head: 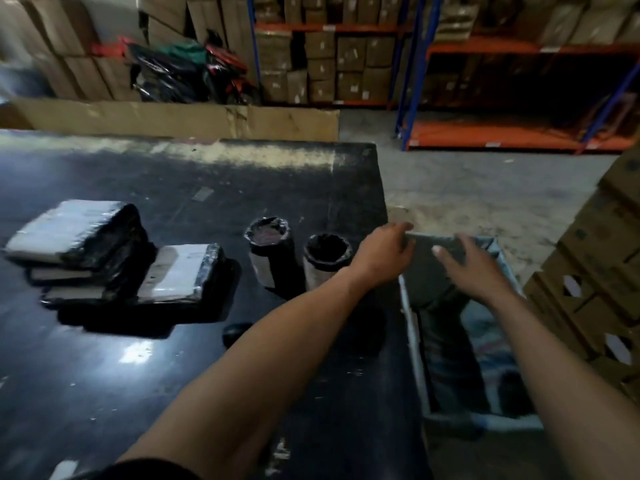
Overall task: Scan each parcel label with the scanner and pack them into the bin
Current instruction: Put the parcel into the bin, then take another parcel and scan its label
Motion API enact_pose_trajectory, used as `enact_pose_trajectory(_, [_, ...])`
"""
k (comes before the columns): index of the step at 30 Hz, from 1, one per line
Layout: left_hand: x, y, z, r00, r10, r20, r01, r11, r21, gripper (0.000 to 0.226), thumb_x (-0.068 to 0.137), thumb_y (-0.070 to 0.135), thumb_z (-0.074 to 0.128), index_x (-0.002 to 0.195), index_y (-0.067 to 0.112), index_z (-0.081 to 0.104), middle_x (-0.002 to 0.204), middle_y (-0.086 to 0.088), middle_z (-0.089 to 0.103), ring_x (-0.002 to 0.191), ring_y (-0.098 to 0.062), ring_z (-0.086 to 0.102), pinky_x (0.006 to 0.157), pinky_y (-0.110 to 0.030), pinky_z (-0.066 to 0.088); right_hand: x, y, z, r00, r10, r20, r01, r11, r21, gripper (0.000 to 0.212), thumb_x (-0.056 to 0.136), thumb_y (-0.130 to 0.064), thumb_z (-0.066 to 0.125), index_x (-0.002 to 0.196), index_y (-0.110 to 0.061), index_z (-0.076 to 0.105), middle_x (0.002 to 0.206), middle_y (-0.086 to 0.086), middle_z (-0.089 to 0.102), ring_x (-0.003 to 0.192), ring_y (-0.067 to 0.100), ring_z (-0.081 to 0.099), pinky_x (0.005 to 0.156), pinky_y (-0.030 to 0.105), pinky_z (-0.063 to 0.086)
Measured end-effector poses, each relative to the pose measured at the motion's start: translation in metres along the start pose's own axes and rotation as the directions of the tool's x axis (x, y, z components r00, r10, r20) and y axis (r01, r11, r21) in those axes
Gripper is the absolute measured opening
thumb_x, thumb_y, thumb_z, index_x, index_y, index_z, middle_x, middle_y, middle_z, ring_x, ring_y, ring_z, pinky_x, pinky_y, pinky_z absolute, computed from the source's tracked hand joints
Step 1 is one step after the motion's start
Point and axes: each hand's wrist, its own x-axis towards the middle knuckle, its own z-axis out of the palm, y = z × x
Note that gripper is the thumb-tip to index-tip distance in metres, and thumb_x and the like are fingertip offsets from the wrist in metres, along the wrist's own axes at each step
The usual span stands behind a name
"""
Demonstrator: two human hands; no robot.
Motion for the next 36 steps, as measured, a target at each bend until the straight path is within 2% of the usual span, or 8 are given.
enact_pose_trajectory(7, [-0.035,-0.063,-0.161,0.884,-0.010,-0.468,0.002,1.000,-0.019,0.027,0.093,0.026,0.052,0.110,0.016,0.071,0.102,-0.005,0.074,0.090,-0.021,0.068,0.076,-0.032,0.050,-0.053,-0.163,0.012,0.918,-0.274,-0.288,0.295,0.955,0.033,0.054,0.095,-0.054,0.059,0.139,-0.022,0.055,0.126,0.011,0.064,0.115,0.028,0.063,0.093,0.037,0.048])
enact_pose_trajectory(11, [-0.077,-0.152,-0.221,0.882,-0.262,-0.391,0.356,0.915,0.191,0.031,0.094,0.029,0.048,0.116,0.013,0.062,0.118,-0.012,0.064,0.105,-0.034,0.062,0.074,-0.036,0.040,-0.099,-0.230,0.059,0.883,-0.422,-0.207,0.433,0.901,0.007,0.045,0.093,-0.056,0.059,0.128,-0.027,0.061,0.107,0.001,0.065,0.092,0.019,0.065,0.081,0.030,0.048])
enact_pose_trajectory(14, [-0.121,-0.210,-0.238,0.836,-0.497,-0.231,0.548,0.766,0.337,0.042,0.097,0.036,0.050,0.126,0.007,0.053,0.131,-0.022,0.052,0.119,-0.042,0.052,0.089,-0.046,0.045,-0.127,-0.253,0.110,0.883,-0.469,0.008,0.468,0.878,-0.099,0.045,0.092,-0.059,0.058,0.126,-0.030,0.061,0.113,0.002,0.069,0.102,0.025,0.068,0.084,0.035,0.054])
enact_pose_trajectory(21, [-0.175,-0.272,-0.228,0.665,-0.745,-0.051,0.725,0.627,0.284,0.094,0.090,0.061,0.058,0.153,0.002,0.021,0.154,-0.029,0.025,0.142,-0.046,0.027,0.112,-0.048,0.031,-0.178,-0.242,0.199,0.943,-0.069,0.324,0.162,0.950,-0.268,0.085,0.083,-0.085,0.042,0.148,-0.031,0.039,0.146,0.009,0.051,0.131,0.038,0.053,0.100,0.048,0.046])
enact_pose_trajectory(27, [-0.172,-0.273,-0.227,0.608,-0.793,-0.026,0.787,0.599,0.149,0.116,0.078,0.062,0.074,0.157,0.011,0.007,0.158,-0.031,0.010,0.141,-0.052,0.027,0.114,-0.052,0.031,-0.197,-0.224,0.218,0.907,0.216,0.362,-0.200,0.976,-0.080,0.100,0.075,-0.076,0.067,0.154,-0.026,0.032,0.147,0.011,0.052,0.133,0.034,0.053,0.097,0.036,0.046])
enact_pose_trajectory(30, [-0.180,-0.274,-0.229,0.619,-0.780,0.089,0.770,0.626,0.124,0.136,0.060,0.077,0.076,0.159,0.015,0.006,0.160,-0.021,0.026,0.144,-0.042,0.031,0.118,-0.048,0.030,-0.203,-0.218,0.222,0.874,0.229,0.428,-0.337,0.922,0.194,0.081,0.076,-0.059,0.076,0.144,-0.031,0.042,0.131,0.006,0.064,0.108,0.029,0.070,0.092,0.041,0.058])
enact_pose_trajectory(33, [-0.191,-0.272,-0.228,0.690,-0.703,0.173,0.723,0.684,-0.099,0.148,0.033,0.084,0.080,0.155,0.016,0.030,0.153,-0.012,0.045,0.141,-0.033,0.042,0.117,-0.044,0.034,-0.209,-0.218,0.225,0.885,0.224,0.408,-0.386,0.843,0.375,0.056,0.077,-0.044,0.076,0.126,-0.031,0.054,0.090,0.007,0.073,0.058,0.020,0.067,0.057,0.034,0.059])
enact_pose_trajectory(36, [-0.198,-0.270,-0.228,0.680,-0.723,0.122,0.733,0.665,-0.145,0.130,0.053,0.064,0.089,0.158,0.031,0.020,0.155,-0.006,0.045,0.141,-0.030,0.042,0.116,-0.041,0.034,-0.205,-0.222,0.218,0.917,0.207,0.341,-0.367,0.772,0.518,0.041,0.080,-0.038,0.075,0.114,-0.022,0.060,0.065,0.005,0.067,0.043,0.019,0.055,0.043,0.028,0.046])
